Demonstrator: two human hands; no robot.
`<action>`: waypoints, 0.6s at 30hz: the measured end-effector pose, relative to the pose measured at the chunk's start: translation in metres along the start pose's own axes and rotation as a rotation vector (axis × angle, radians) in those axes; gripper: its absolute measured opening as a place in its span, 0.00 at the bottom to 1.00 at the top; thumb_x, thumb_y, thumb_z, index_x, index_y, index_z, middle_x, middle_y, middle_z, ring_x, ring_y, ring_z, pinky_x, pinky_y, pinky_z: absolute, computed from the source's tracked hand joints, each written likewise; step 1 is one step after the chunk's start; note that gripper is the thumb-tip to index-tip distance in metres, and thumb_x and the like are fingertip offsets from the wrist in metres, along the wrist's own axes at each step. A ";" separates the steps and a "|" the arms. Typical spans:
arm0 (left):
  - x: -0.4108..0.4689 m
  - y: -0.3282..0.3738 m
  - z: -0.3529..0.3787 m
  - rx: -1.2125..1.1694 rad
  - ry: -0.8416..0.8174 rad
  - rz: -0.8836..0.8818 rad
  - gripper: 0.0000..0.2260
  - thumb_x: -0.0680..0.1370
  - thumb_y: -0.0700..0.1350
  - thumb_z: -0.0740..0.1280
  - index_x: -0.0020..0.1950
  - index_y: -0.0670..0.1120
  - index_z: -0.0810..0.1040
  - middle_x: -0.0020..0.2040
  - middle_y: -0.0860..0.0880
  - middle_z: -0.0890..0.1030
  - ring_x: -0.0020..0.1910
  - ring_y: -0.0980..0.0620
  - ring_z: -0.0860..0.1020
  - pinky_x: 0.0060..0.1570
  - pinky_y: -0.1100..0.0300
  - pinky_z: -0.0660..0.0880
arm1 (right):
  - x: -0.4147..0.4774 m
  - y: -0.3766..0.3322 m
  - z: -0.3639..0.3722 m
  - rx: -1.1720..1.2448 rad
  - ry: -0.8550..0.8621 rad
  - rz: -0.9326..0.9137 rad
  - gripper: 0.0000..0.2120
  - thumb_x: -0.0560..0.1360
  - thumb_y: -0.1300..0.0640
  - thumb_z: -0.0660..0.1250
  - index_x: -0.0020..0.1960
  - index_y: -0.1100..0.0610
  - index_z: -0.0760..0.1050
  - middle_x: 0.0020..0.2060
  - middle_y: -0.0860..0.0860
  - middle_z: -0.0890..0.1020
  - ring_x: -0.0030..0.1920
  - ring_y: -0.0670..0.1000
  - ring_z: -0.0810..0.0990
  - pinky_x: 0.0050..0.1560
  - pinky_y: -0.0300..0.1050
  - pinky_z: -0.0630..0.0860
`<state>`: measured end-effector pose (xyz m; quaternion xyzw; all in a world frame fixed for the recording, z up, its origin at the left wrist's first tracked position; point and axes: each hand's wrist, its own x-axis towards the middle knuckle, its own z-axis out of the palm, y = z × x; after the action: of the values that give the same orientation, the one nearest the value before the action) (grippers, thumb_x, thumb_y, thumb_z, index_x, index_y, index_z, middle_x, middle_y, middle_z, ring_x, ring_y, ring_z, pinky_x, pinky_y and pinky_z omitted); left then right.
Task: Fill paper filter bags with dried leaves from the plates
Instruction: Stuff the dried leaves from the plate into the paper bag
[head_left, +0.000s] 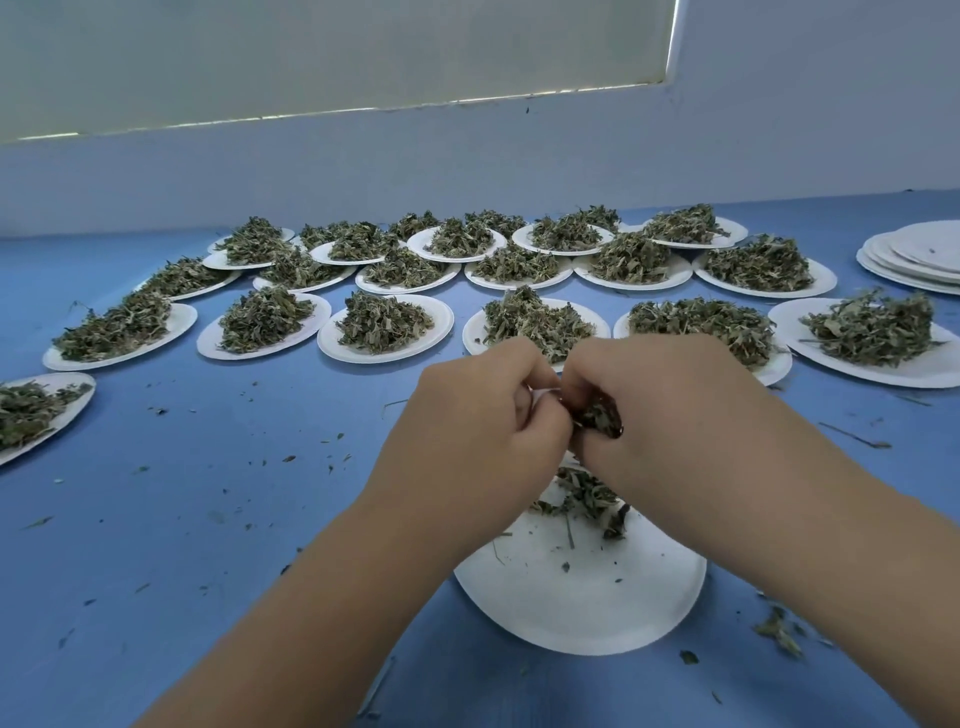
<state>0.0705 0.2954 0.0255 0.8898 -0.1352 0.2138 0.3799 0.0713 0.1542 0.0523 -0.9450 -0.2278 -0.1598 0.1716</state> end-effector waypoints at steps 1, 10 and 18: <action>0.000 0.000 0.001 -0.018 -0.001 -0.002 0.05 0.70 0.46 0.61 0.38 0.48 0.76 0.28 0.46 0.73 0.26 0.53 0.68 0.28 0.53 0.68 | -0.001 0.000 0.002 -0.003 -0.009 -0.007 0.04 0.72 0.56 0.67 0.42 0.51 0.73 0.37 0.46 0.72 0.40 0.50 0.72 0.39 0.45 0.69; 0.002 -0.002 0.002 -0.095 0.034 -0.020 0.06 0.73 0.39 0.66 0.37 0.49 0.76 0.27 0.44 0.73 0.27 0.49 0.68 0.27 0.57 0.67 | -0.008 0.002 0.004 0.216 0.127 -0.007 0.10 0.67 0.56 0.74 0.44 0.48 0.74 0.39 0.42 0.72 0.40 0.46 0.74 0.42 0.48 0.76; 0.003 0.001 0.002 -0.137 0.039 -0.069 0.08 0.73 0.38 0.66 0.36 0.49 0.78 0.28 0.44 0.74 0.26 0.57 0.66 0.26 0.66 0.65 | -0.010 0.005 0.001 0.301 0.090 -0.045 0.07 0.70 0.57 0.73 0.46 0.50 0.77 0.39 0.43 0.78 0.43 0.47 0.78 0.45 0.49 0.78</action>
<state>0.0731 0.2936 0.0263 0.8614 -0.1113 0.2080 0.4498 0.0653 0.1467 0.0461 -0.8953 -0.2625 -0.1697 0.3175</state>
